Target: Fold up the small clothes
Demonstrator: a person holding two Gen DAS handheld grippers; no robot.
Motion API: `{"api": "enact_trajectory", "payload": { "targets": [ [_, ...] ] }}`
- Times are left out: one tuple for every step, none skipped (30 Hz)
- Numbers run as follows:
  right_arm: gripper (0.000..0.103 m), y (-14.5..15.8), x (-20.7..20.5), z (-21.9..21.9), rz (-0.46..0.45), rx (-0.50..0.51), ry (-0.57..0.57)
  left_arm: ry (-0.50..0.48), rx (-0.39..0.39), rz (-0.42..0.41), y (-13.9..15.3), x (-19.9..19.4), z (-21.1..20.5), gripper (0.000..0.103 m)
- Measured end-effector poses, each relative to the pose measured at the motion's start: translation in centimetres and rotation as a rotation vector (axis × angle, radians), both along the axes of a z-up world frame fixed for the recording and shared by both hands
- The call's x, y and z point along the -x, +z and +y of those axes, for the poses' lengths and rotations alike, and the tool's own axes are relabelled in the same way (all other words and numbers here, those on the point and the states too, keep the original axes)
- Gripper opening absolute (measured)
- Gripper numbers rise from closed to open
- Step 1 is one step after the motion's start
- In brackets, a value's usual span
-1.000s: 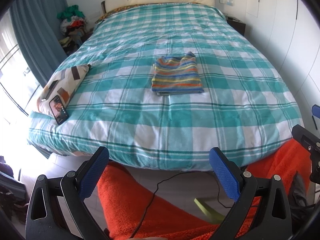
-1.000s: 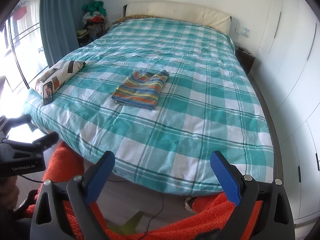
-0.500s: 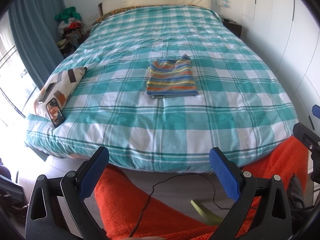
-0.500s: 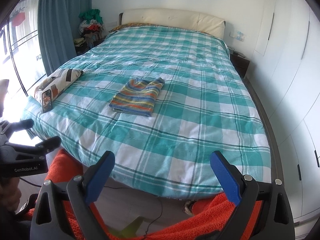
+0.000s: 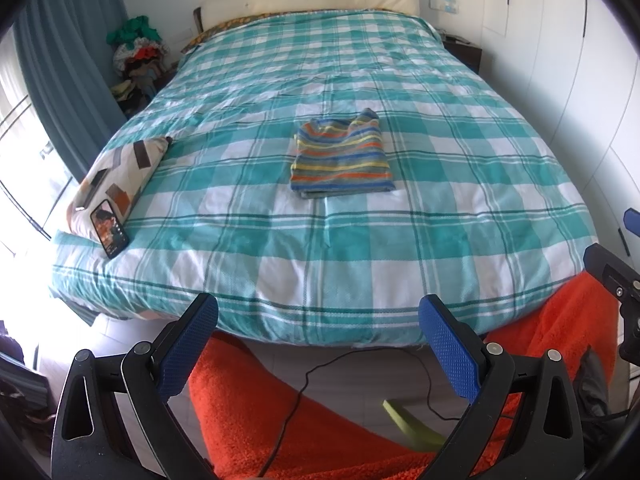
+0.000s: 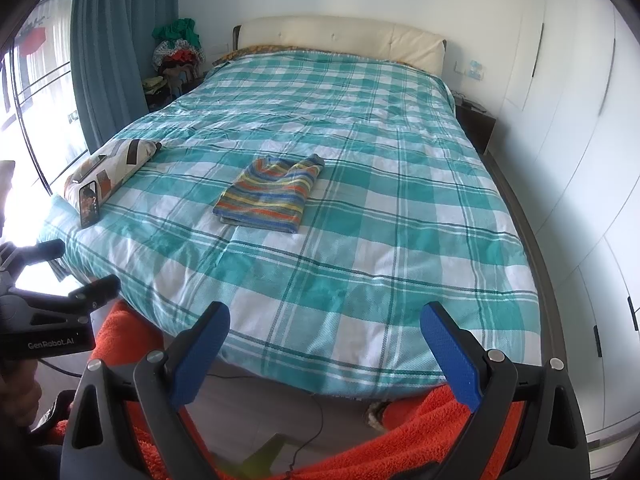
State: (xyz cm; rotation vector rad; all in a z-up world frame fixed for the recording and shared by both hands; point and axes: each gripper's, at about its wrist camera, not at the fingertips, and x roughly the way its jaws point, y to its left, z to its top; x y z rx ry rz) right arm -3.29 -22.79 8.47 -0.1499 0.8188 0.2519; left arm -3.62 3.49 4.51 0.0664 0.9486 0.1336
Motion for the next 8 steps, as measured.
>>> {"api": "enact_trajectory", "payload": {
  "targets": [
    [0.095,0.01,0.00,-0.02,0.000,-0.001,0.000,-0.004,0.002,-0.001,-0.03,-0.05,0.00,0.101],
    [0.095,0.03,0.00,-0.04,0.001,-0.003,0.000,-0.008,0.006,-0.002,-0.04,-0.08,-0.01,0.101],
    [0.095,0.01,-0.03,-0.03,0.003,-0.005,-0.001,-0.013,0.010,-0.008,-0.01,-0.07,0.00,0.101],
    [0.095,0.03,-0.01,-0.05,0.001,-0.002,0.001,-0.016,0.012,-0.014,0.06,0.02,-0.02,0.101],
    [0.095,0.03,-0.02,-0.04,-0.001,-0.003,0.002,-0.018,0.007,-0.020,0.13,0.06,-0.11,0.101],
    [0.095,0.02,-0.04,-0.09,-0.001,-0.003,0.002,-0.022,-0.003,-0.028,0.23,0.13,-0.23,0.101],
    [0.095,0.02,-0.06,-0.10,0.000,-0.002,0.003,-0.026,-0.012,-0.037,0.34,0.22,-0.36,0.101],
    [0.095,0.03,-0.06,-0.13,0.000,-0.003,0.002,-0.028,-0.021,-0.044,0.45,0.30,-0.50,0.101]
  ]
}}
